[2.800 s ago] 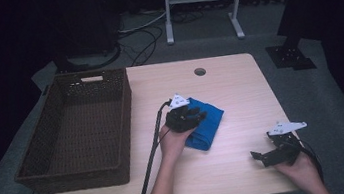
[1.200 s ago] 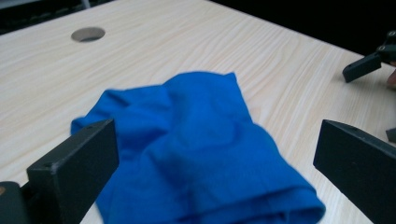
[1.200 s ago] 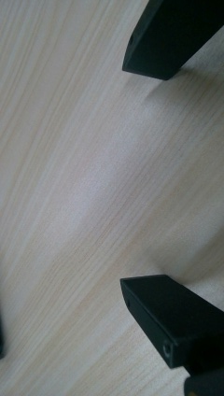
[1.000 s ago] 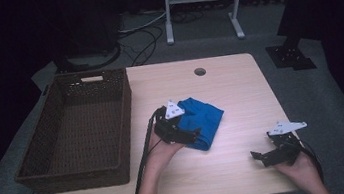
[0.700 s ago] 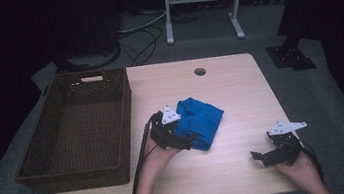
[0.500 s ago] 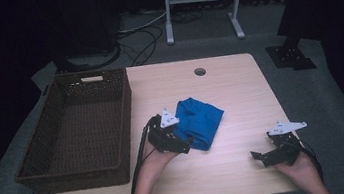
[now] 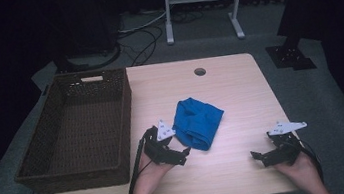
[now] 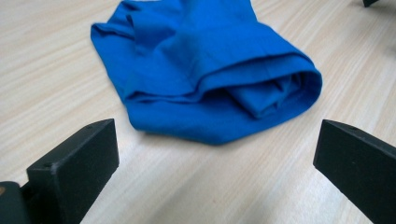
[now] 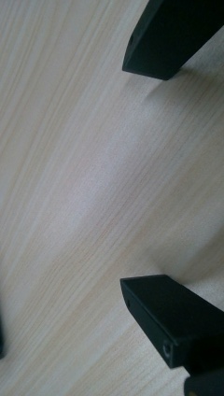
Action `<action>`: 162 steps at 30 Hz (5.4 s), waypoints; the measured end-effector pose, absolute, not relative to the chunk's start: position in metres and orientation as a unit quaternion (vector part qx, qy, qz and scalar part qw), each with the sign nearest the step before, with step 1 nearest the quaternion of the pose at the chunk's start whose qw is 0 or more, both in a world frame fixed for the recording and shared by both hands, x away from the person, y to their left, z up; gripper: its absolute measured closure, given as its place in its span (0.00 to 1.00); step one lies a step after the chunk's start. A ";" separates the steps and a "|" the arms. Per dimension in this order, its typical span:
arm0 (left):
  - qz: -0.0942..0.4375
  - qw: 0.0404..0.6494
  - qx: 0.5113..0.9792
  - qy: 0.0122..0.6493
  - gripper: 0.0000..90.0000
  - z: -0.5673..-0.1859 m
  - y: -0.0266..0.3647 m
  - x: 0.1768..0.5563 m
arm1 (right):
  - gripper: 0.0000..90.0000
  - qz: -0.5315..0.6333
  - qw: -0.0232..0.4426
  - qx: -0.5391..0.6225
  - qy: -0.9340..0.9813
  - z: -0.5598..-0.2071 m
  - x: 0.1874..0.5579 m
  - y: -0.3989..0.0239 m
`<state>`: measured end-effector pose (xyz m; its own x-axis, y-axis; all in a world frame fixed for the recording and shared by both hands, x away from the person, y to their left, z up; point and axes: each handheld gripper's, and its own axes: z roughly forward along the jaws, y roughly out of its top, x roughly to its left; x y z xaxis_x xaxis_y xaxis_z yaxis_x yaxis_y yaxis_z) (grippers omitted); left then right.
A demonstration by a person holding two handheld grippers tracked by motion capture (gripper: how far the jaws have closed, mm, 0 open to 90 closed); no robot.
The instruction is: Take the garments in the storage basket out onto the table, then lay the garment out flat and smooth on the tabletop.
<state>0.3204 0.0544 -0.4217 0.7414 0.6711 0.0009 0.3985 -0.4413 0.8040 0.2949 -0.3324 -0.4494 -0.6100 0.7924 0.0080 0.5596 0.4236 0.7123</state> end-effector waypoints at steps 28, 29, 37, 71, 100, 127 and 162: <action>0.154 0.356 0.852 0.351 0.00 -0.446 0.062 0.304 | 0.00 0.348 0.167 0.409 0.827 -0.449 0.295 -0.332; 0.154 0.356 0.853 0.351 0.00 -0.446 0.062 0.304 | 0.00 0.348 0.168 0.409 0.827 -0.449 0.295 -0.332; 0.152 0.356 0.854 0.346 0.00 -0.446 0.063 0.305 | 0.00 0.369 0.191 0.398 0.818 -0.443 0.293 -0.334; 0.149 0.357 0.857 0.340 0.00 -0.446 0.068 0.303 | 0.00 0.394 0.137 0.392 0.820 -0.426 0.311 -0.316; 0.149 0.358 0.858 0.338 0.00 -0.446 0.068 0.303 | 0.00 0.399 0.130 0.368 0.830 -0.418 0.330 -0.294; 0.149 0.358 0.858 0.338 0.00 -0.446 0.068 0.303 | 0.00 0.410 0.130 0.349 0.832 -0.405 0.348 -0.275; 0.156 0.356 0.850 0.355 0.00 -0.446 0.069 0.303 | 0.00 0.431 0.131 0.325 0.832 -0.389 0.370 -0.246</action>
<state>0.3025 0.0685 -0.4460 0.7002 0.7139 0.0120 0.4920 -0.4946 0.7164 0.3697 -0.2464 -0.3888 -0.7549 0.6529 0.0619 0.4271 0.4178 0.8019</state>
